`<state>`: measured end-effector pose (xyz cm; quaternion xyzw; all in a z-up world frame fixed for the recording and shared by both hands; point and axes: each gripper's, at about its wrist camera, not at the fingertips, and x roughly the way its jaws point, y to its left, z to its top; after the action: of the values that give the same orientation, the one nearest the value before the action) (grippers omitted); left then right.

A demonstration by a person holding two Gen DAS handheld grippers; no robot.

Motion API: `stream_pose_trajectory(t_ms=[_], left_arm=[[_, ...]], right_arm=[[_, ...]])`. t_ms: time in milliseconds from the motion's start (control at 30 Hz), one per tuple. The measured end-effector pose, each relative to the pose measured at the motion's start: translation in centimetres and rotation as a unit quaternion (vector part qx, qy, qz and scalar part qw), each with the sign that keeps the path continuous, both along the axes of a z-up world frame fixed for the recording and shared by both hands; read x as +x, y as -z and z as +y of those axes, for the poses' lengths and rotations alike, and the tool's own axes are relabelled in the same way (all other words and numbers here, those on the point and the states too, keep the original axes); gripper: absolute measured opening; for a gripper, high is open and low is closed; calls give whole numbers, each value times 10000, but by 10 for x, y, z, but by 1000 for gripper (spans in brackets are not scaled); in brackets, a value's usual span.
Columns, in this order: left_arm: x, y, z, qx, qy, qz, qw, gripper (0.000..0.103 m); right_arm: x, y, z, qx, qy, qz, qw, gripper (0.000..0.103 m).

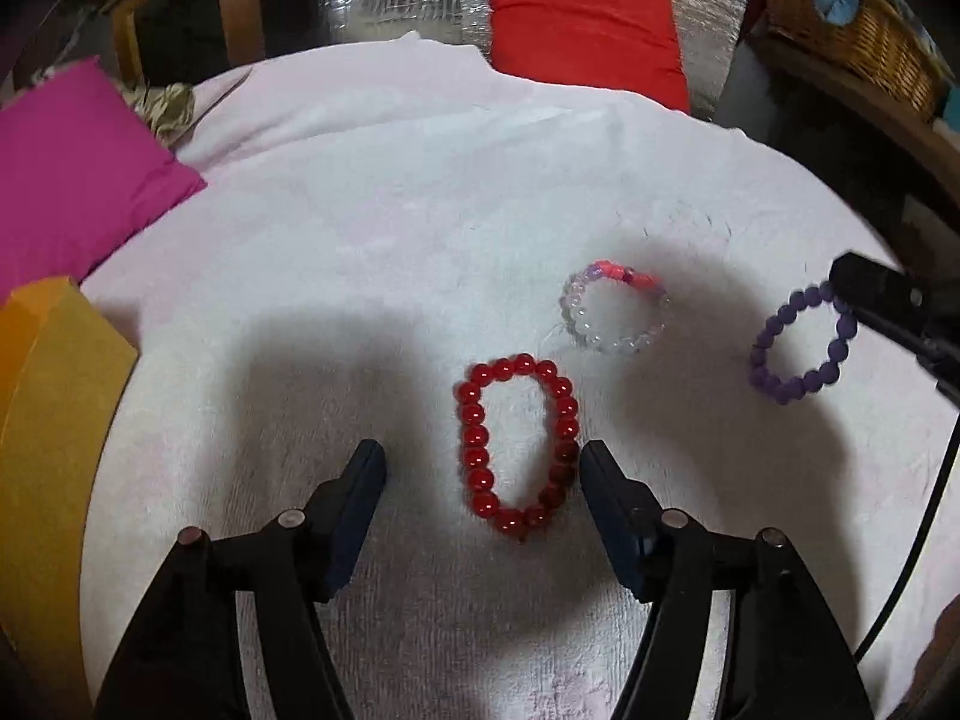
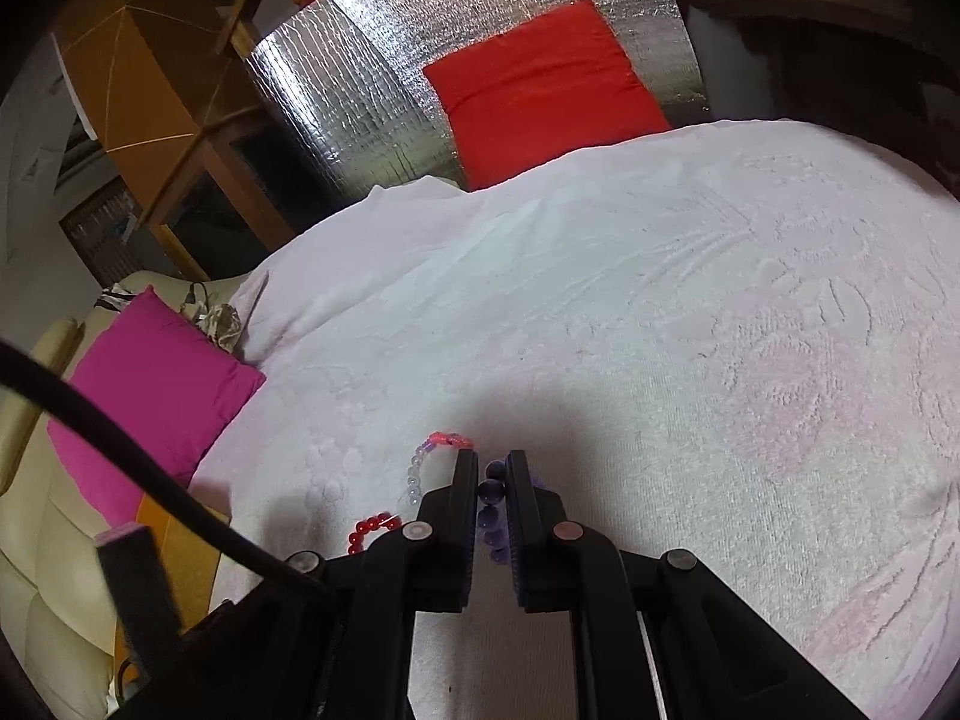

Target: Organize jewelry

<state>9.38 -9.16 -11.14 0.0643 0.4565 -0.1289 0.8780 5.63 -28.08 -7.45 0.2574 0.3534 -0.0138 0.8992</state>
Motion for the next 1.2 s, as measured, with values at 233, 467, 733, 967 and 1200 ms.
stream_pose_trajectory(t_ms=[233, 467, 733, 967, 1200], left_arm=[[0, -1, 5, 137, -100, -157, 9997, 23], [-1, -11, 12, 37, -126, -209, 9997, 10], [-7, -39, 39, -358, -232, -392, 9983, 10], [-14, -59, 74, -680, -347, -515, 9958, 9], [-22, -74, 96, -960, -369, -585, 9930, 10]], right_arm=[[-3, -2, -2, 6, 56, -43, 10000, 10], [-5, -6, 0, 11, 86, -140, 9999, 10], [-10, -16, 6, 97, 54, -428, 9990, 10], [-11, -23, 15, 182, -33, -624, 9979, 10], [-11, -26, 18, 318, -113, -722, 9968, 10]])
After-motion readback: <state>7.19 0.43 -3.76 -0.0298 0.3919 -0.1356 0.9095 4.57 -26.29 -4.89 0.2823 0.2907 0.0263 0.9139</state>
